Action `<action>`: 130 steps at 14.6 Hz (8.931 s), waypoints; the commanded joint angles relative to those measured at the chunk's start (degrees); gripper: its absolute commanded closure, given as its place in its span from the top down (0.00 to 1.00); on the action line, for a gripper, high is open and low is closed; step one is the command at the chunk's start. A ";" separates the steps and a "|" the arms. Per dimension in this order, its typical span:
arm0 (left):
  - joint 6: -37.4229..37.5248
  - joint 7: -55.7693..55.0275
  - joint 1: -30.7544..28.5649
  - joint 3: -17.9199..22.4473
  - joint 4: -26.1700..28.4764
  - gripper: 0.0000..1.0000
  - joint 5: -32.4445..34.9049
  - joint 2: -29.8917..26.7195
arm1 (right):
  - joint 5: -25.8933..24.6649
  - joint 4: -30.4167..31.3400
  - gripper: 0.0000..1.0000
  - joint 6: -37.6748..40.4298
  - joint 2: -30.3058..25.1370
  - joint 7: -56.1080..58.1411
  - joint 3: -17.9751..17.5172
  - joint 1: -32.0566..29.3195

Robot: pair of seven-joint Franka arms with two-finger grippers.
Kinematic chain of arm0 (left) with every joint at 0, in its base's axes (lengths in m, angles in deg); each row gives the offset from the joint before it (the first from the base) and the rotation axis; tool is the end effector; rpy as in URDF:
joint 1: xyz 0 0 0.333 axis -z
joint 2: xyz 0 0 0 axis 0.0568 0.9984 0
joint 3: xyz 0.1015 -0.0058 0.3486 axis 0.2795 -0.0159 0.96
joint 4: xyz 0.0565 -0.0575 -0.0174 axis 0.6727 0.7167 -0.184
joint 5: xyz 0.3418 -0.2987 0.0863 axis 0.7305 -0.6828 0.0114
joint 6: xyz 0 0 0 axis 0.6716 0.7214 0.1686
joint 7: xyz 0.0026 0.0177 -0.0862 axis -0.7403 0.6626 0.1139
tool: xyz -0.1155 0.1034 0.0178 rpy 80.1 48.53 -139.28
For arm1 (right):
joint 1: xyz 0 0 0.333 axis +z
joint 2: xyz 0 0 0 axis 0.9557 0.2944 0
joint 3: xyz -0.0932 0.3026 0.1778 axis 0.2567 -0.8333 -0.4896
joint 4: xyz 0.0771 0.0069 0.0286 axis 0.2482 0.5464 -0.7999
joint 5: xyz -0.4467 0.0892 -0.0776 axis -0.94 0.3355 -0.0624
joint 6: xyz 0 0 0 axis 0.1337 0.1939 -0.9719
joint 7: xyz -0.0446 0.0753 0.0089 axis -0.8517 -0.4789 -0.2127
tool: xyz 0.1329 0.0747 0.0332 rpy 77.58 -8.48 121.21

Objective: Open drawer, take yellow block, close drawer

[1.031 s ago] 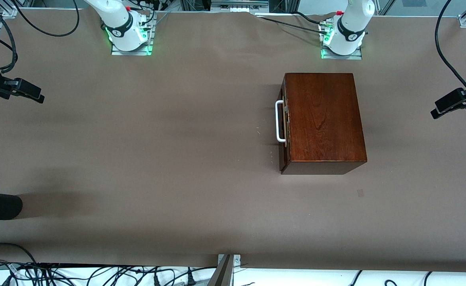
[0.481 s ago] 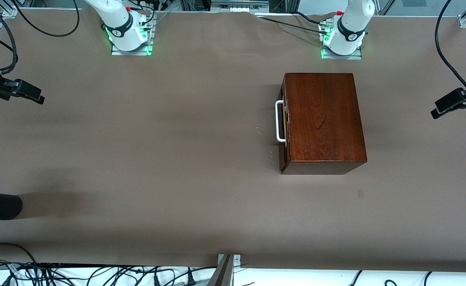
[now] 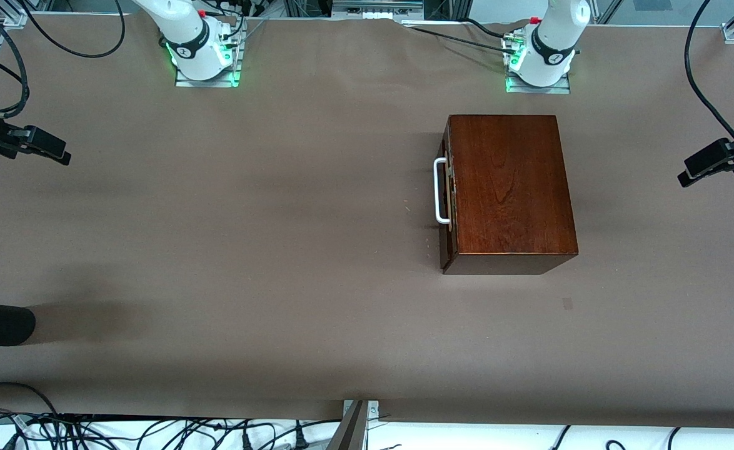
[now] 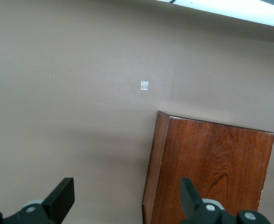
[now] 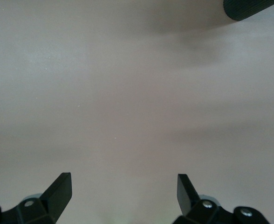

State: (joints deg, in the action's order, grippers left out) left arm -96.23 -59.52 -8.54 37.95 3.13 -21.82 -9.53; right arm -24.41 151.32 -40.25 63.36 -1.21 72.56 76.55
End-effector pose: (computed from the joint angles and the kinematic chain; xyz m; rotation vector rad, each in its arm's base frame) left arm 0.6671 0.0230 0.6393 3.0925 0.2930 0.0552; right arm 0.6346 -0.0270 0.5862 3.1147 -0.1710 -0.1050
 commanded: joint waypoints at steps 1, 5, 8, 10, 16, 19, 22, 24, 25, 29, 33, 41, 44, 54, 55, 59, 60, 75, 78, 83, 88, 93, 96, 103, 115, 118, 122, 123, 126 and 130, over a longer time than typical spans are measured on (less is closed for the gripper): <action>-0.54 1.58 0.19 -0.03 0.61 1.00 -0.77 -0.14 | -0.22 0.64 1.00 -0.27 -0.92 -0.53 -0.12 0.11; -0.01 1.23 0.89 -0.73 0.52 1.00 -0.86 -0.23 | -0.22 0.47 1.00 -0.09 -0.92 -0.53 -0.12 0.19; 0.08 1.23 1.42 -1.43 0.52 1.00 -0.86 -0.23 | -0.14 0.47 1.00 0.00 -0.92 -0.53 -0.12 0.20; 0.08 0.97 2.03 -2.75 0.52 1.00 -0.69 -0.23 | -0.14 0.47 1.00 -0.01 -0.92 -0.62 -0.21 0.20; 0.34 0.88 4.66 -3.19 0.43 1.00 -1.39 -0.05 | -0.14 0.47 1.00 -0.27 -0.83 -0.53 -0.12 0.20; 0.34 0.44 8.70 -3.10 0.44 1.00 -1.30 0.21 | -0.14 0.47 1.00 -0.18 -0.83 -0.62 -0.21 0.20; 0.08 -3.23 13.18 -3.10 0.44 1.00 -1.39 1.53 | -0.14 0.47 1.00 -0.18 -0.83 -0.53 -0.21 0.20; -0.01 -8.85 17.48 -3.02 0.44 1.00 -1.21 2.14 | -0.14 0.47 1.00 -0.18 -0.74 -0.62 -0.21 0.20; -0.10 -11.05 19.33 -3.10 0.44 1.00 -1.39 2.93 | -0.14 0.47 1.00 -0.18 -0.74 -0.53 -0.21 0.20; -2.98 -21.85 22.51 -8.88 0.35 1.00 -1.22 7.76 | -0.22 0.47 1.00 -0.27 -0.74 -0.53 -0.21 0.20; -9.41 -30.04 28.92 -10.31 1.49 1.00 -0.33 12.68 | -0.22 0.47 1.00 -0.27 -0.74 -0.53 -0.21 0.20; -18.90 -36.03 36.13 -10.31 12.47 1.00 4.41 16.38 | -0.14 0.47 1.00 -0.18 -0.65 -0.53 -0.21 0.20; -19.87 -36.12 36.14 -10.14 14.49 1.00 5.99 16.47 | -0.14 0.55 1.00 -0.27 -0.65 -0.53 -0.21 0.20; -20.14 -36.21 36.14 -8.82 15.55 1.00 11.53 20.16 | -0.14 0.55 1.00 -0.01 -0.57 -0.53 -0.21 0.20; -20.22 -36.12 36.14 -8.82 15.55 1.00 11.97 20.43 | -0.14 0.55 1.00 0.08 -0.65 -0.53 -0.21 0.20; -22.59 -36.12 36.14 -8.82 16.25 1.00 13.11 21.22 | -0.14 0.55 1.00 0.26 -0.74 -0.53 -0.21 0.20; -22.69 -36.12 36.14 -8.82 16.26 1.00 13.11 21.65 | -0.14 0.55 1.00 0.26 -0.74 -0.53 -0.21 0.20; -26.03 -37.96 37.19 -8.82 15.55 1.00 12.15 23.42 | -0.14 0.55 1.00 0.08 -0.57 -0.53 -0.21 0.20; -26.03 -38.67 38.42 -8.90 15.29 1.00 11.97 23.50 | -0.14 0.64 1.00 0.08 -0.48 -0.53 -0.12 0.20; -26.38 -40.15 40.44 -8.90 13.54 1.00 11.97 24.90 | -0.14 0.64 1.00 0.08 -0.48 -0.53 -0.12 0.20; -26.29 -43.68 45.09 -7.41 9.67 1.00 11.97 27.37 | -0.14 0.73 1.00 0.08 -0.48 -0.53 -0.12 0.20; -26.29 -44.91 48.61 -5.83 5.10 1.00 9.86 30.62 | -0.14 0.73 1.00 0.17 -0.48 -0.53 -0.12 0.20; -26.29 -44.91 49.93 -5.39 3.26 1.00 9.60 31.85 | -0.14 0.73 1.00 0.17 -0.48 -0.62 -0.12 0.20; -27.26 -44.82 52.65 -4.16 0.96 1.00 7.05 33.35 | -0.05 0.73 1.00 0.35 -0.48 -0.53 -0.12 0.20; -27.52 -44.65 54.59 -3.81 -2.99 1.00 5.73 35.02 | -0.05 0.73 1.00 0.35 -0.57 -0.53 -0.03 0.11; -27.17 -44.39 54.51 -3.81 -2.99 1.00 6.17 34.67 | -0.05 0.73 1.00 0.35 -0.48 -0.53 0.05 0.11; -23.58 -44.12 54.42 -3.72 -2.29 1.00 6.61 32.30 | -0.05 0.73 1.00 0.35 -0.48 -0.53 0.05 0.11; -22.35 -44.03 54.42 -3.72 -2.29 1.00 6.61 31.95 | -0.05 0.30 1.00 0.35 -0.74 -0.44 -0.03 0.11; -20.32 -44.12 54.42 -3.28 -2.11 1.00 6.61 31.68 | 0.04 0.29 1.00 0.70 -0.92 -0.62 -0.21 0.20; -16.81 -44.03 54.15 -3.28 -2.55 1.00 6.00 29.31 | 0.04 0.20 1.00 0.87 -1.18 -0.62 -0.39 0.20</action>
State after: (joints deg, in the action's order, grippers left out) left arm -116.04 -103.69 45.50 34.23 1.13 -14.24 22.20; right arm -24.40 151.45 -40.09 63.10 -1.24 72.52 76.73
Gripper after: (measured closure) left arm 0.000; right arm 0.000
